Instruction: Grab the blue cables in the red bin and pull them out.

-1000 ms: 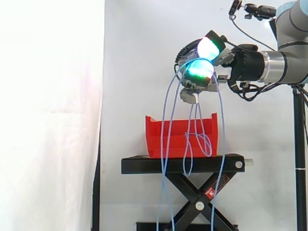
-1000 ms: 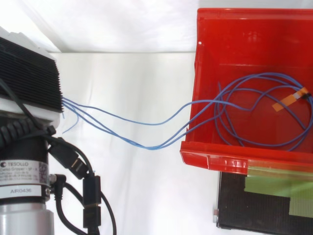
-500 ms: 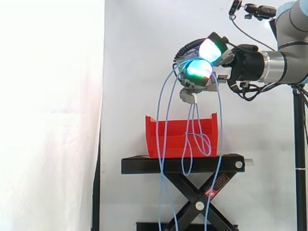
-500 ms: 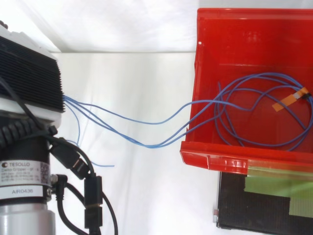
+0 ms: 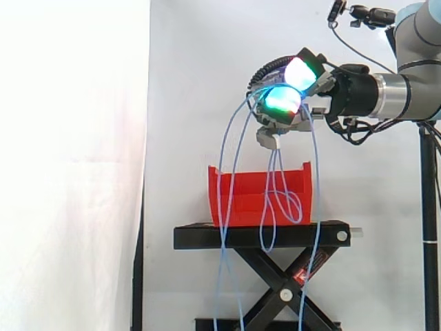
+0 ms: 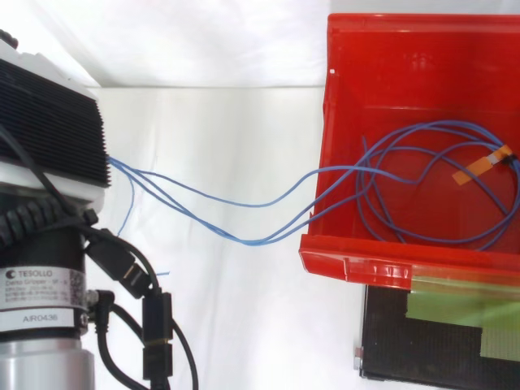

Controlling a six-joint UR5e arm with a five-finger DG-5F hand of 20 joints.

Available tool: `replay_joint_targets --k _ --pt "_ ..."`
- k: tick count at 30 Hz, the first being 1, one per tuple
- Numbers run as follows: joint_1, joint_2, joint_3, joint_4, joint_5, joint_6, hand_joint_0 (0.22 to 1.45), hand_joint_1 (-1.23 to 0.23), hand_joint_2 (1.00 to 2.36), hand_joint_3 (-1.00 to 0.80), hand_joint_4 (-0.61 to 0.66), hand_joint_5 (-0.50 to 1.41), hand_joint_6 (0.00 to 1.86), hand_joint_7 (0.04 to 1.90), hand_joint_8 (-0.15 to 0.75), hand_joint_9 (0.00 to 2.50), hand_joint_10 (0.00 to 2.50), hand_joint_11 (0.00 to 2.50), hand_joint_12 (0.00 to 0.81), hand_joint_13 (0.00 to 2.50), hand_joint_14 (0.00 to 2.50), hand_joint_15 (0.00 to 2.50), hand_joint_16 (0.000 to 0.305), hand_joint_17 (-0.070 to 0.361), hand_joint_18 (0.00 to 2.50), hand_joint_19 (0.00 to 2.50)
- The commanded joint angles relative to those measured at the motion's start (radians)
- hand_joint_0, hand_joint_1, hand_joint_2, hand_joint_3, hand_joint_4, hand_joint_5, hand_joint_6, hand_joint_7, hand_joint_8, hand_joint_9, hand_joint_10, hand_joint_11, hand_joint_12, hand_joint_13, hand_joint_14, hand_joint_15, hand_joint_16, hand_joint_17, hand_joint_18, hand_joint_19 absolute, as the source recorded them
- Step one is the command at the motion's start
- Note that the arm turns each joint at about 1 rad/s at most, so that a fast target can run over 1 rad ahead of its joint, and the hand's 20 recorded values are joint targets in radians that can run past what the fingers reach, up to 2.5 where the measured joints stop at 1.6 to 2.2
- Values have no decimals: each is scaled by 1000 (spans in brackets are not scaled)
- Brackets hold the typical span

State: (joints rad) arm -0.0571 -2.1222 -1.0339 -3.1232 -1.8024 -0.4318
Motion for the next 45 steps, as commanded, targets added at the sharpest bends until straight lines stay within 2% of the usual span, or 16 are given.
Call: replay_joint_targets --k 1,33,38,45 --pt "-1 1 0 0 0 0 969 -1095 1000 -1000 240 425 1202 443 280 858 264 1697 344 973 1662 1266 45 101 711 1032" --pt "-1 1 0 9 0 -2 967 -1127 1000 -1000 247 362 1145 445 280 792 237 1697 344 922 1575 1300 47 105 653 1009" --pt "-1 1 0 9 -2 -2 904 -1059 1000 -1000 248 377 1111 443 283 804 229 1696 344 921 1594 1289 46 105 647 1028" --pt "-1 -1 0 11 -2 -2 780 -912 1000 -1000 257 476 893 510 293 851 210 1694 354 922 1717 1199 49 111 642 1030"
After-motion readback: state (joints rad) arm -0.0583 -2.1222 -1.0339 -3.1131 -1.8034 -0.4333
